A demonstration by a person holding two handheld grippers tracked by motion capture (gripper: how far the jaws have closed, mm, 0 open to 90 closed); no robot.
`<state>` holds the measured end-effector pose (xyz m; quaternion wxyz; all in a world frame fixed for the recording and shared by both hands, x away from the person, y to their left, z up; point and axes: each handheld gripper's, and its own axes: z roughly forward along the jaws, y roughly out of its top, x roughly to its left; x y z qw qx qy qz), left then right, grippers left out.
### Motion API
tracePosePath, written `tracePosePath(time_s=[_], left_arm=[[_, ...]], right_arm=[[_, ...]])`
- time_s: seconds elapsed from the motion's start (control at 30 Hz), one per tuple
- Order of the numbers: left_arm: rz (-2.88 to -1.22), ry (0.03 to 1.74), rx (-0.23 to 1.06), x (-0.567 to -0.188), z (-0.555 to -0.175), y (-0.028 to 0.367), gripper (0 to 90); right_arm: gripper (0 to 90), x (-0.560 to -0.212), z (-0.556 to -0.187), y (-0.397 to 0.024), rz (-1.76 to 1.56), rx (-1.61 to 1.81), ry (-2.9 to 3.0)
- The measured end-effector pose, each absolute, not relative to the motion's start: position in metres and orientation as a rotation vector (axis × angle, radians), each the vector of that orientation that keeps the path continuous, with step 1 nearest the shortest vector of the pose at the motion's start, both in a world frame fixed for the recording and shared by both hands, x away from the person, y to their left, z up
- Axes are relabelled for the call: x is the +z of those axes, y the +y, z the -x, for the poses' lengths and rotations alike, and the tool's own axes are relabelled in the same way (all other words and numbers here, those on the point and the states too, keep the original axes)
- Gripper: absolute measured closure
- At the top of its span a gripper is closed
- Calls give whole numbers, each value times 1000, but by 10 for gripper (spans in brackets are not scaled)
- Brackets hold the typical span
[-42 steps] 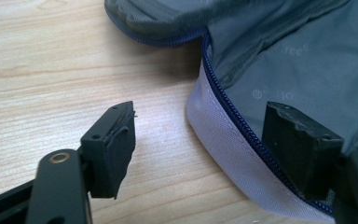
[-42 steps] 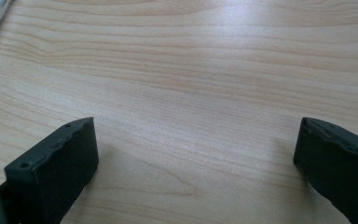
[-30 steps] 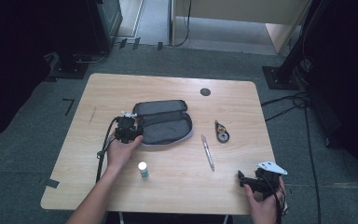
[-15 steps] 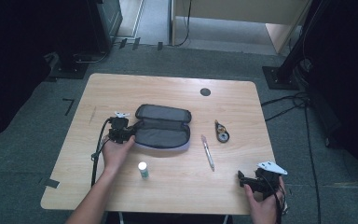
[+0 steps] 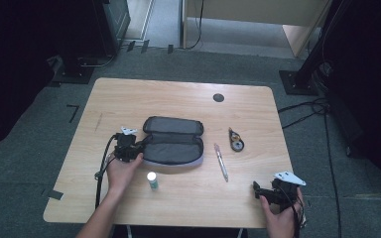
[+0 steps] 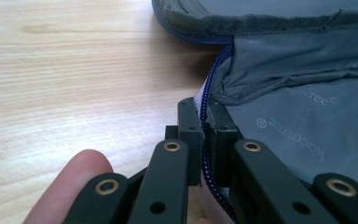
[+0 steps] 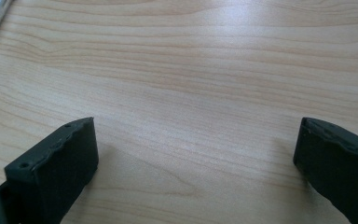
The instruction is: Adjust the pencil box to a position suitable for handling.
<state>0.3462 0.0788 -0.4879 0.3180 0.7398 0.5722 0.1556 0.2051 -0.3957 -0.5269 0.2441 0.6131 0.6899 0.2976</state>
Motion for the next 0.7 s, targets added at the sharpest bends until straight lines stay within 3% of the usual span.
tracePosePath(time_s=[0.07, 0.2, 0.3, 0.33, 0.37, 0.43, 0.47, 0.5, 0.57, 0.7], left_arm=[[-1944, 1501, 400, -488, -346, 79, 787], [-1932, 1474, 327, -490, -345, 83, 515], [-1896, 1462, 300, -486, -342, 86, 391], [-1869, 1460, 291, -483, -341, 89, 391], [-1841, 1461, 284, -479, -340, 94, 309], [-1826, 1462, 292, -477, -339, 98, 227], [-1823, 1470, 302, -475, -338, 101, 227], [-1821, 1496, 325, -474, -337, 103, 140], [-1810, 1516, 343, -474, -335, 111, 129], [-1809, 1549, 354, -474, -328, 132, 26]], right_arm=[[0, -527, -205, -396, -1673, 812, 1886], [0, -527, -205, -396, -1676, 813, 1884], [0, -527, -205, -396, -1677, 814, 1884], [0, -527, -205, -396, -1678, 814, 1883], [0, -527, -205, -396, -1677, 813, 1884], [0, -527, -205, -396, -1677, 814, 1884], [0, -527, -205, -396, -1677, 814, 1884], [0, -527, -205, -396, -1677, 813, 1884], [0, -527, -205, -396, -1677, 814, 1884], [0, -527, -205, -396, -1678, 811, 1885]])
